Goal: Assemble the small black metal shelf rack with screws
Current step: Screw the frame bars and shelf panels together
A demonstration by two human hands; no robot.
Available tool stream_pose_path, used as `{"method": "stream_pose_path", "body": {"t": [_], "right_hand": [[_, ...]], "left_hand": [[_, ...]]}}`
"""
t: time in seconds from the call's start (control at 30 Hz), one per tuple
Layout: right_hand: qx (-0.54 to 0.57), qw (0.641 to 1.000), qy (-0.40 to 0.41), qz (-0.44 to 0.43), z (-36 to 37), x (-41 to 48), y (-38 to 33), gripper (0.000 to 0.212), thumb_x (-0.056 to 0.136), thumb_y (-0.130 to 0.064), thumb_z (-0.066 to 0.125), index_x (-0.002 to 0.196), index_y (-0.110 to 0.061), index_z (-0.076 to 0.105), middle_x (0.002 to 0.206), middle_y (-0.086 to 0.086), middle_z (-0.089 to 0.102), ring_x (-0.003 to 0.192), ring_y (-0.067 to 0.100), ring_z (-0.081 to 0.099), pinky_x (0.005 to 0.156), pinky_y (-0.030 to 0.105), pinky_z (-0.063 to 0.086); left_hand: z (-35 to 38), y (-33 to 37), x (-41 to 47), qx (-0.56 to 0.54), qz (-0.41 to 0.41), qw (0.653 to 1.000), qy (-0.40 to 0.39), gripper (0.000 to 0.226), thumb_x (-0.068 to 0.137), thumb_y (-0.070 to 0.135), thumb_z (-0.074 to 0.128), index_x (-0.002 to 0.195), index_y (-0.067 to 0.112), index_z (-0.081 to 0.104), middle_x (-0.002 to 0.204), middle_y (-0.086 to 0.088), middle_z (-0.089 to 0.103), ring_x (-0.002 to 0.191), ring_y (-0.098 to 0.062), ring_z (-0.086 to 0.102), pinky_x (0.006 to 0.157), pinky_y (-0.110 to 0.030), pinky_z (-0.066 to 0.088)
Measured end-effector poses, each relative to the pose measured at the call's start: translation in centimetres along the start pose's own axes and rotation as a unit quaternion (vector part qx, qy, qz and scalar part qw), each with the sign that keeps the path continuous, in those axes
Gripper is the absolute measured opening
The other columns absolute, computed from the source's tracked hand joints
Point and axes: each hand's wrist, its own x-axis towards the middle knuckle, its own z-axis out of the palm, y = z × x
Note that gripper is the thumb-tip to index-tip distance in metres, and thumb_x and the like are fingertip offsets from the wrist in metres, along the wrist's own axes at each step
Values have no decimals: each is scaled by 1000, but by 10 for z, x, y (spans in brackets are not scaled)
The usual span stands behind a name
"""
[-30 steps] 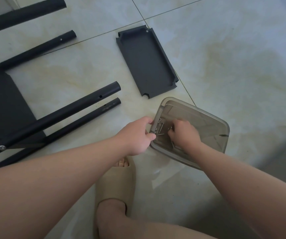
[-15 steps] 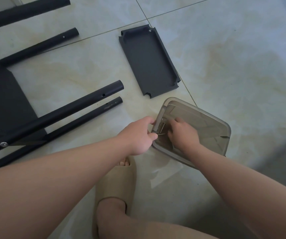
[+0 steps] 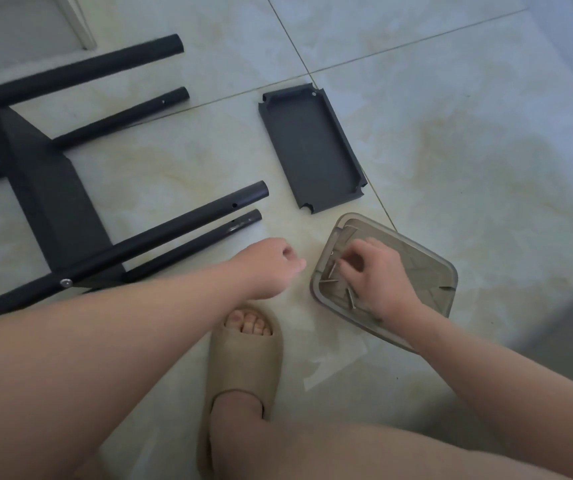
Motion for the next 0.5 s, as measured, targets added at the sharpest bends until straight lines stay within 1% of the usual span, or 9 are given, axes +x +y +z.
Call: {"method": "stream_pose_path", "body": {"t": [0.03,0.07,0.1,0.13,0.17,0.27,0.33,0.4,0.5], "right_hand": [[25,1000,7,-11,-7,-1,-14,7,89,-13,73,83,-12,69,80,-2,60,73,13,55,70,26,45],[52,998,10,-20,-13,-2,-30,10,88,-12,74,81,-14,68,78,-2,62,70,11,55,68,23,45],[75,997,11,-30,-18,-3,-46,13,88,-11,76,79,-17,68,77,-1,63,69,10,57,68,22,46],[91,995,13,-42,-21,-4,-64,15,88,-11,76,79,-18,67,77,-1,64,70,11,58,68,21,47],[103,993,15,-56,-24,-4,-82,14,88,-11,77,80,-19,68,78,-1,66,71,11,60,69,20,48],[139,985,18,-104,-25,-3,-138,10,88,-8,76,85,-16,70,82,-5,68,74,7,62,69,15,49],[158,979,5,-132,-19,-3,-178,13,88,-4,74,87,-17,70,85,-10,67,77,2,63,70,11,48],[166,975,-16,-146,-8,-4,-217,20,88,-1,71,87,-21,68,88,-10,67,80,-1,62,71,9,47],[174,969,-45,-171,10,-7,-269,23,88,0,69,88,-22,67,92,-6,68,83,2,62,71,10,46]], "left_hand": [[-11,1,-5,-17,-2,1000,7,29,102,36,49,114,12,59,106,-5,66,96,-26,64,77,-31,50],[-23,0,-12,-49,-11,999,12,26,103,32,47,110,10,59,103,-7,66,88,-24,65,72,-27,52],[-36,0,-19,-87,-29,996,12,24,104,31,45,109,11,58,99,-6,66,79,-20,63,65,-23,52],[-48,-3,-26,-120,-47,991,16,23,104,31,45,110,13,58,97,-4,66,74,-17,63,61,-23,50],[-60,-7,-34,-147,-62,987,25,24,103,33,46,109,15,60,96,-3,68,72,-16,64,62,-24,49],[-95,-30,-55,-248,-91,963,45,37,103,42,45,104,13,69,94,-5,73,74,-19,70,68,-28,53],[-118,-48,-71,-344,-102,932,51,51,105,48,39,101,9,72,93,-8,76,79,-21,73,72,-32,56],[-140,-66,-87,-421,-105,900,50,57,105,50,35,101,6,71,94,-12,77,80,-24,75,70,-33,58],[-165,-92,-109,-481,-99,870,29,61,106,51,33,99,3,70,93,-15,77,81,-25,76,64,-32,59]]}}
